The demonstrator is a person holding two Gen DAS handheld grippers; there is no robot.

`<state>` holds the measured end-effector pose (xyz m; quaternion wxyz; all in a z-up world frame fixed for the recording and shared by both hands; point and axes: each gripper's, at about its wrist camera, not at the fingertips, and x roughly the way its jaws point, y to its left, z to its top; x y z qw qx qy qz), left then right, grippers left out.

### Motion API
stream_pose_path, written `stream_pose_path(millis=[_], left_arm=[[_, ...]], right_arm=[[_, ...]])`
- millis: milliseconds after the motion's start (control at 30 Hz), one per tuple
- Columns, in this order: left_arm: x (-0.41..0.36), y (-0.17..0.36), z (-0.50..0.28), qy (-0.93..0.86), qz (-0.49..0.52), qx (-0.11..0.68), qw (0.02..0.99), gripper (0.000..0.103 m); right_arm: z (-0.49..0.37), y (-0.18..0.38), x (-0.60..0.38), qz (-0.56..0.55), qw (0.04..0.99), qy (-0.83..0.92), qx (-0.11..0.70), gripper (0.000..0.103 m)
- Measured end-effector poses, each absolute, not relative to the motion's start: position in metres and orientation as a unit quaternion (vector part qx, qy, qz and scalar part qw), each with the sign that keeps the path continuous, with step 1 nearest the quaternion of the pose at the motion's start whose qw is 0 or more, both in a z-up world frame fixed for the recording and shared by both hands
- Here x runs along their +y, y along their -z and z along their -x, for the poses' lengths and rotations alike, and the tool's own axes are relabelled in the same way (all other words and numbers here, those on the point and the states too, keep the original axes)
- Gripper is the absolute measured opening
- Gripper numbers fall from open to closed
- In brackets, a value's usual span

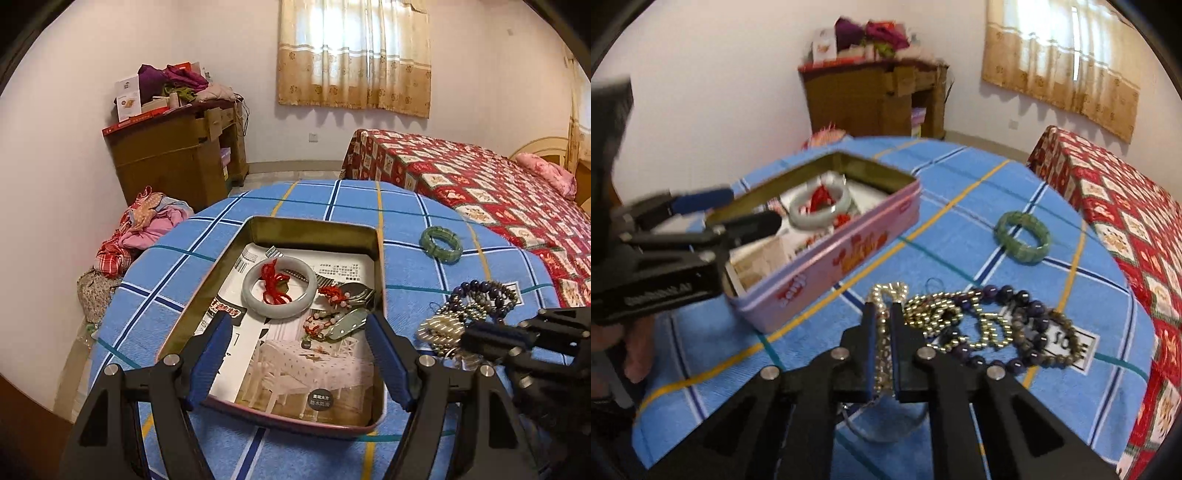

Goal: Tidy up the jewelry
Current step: 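Grasp the pearl necklace with the right gripper while the left gripper grasps the thin silver bangle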

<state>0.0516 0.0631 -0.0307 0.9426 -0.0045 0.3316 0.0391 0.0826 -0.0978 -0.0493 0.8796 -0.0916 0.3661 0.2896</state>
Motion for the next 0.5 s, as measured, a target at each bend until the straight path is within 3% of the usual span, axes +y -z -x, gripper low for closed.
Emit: stream_pose_path(millis=[500], left_arm=[[0.007, 0.024, -0.037, 0.004, -0.046, 0.320, 0.946, 0.074]], right_arm=[[-0.055, 0.016, -0.156, 0.051, 0.912, -0.247, 0.325, 0.009]])
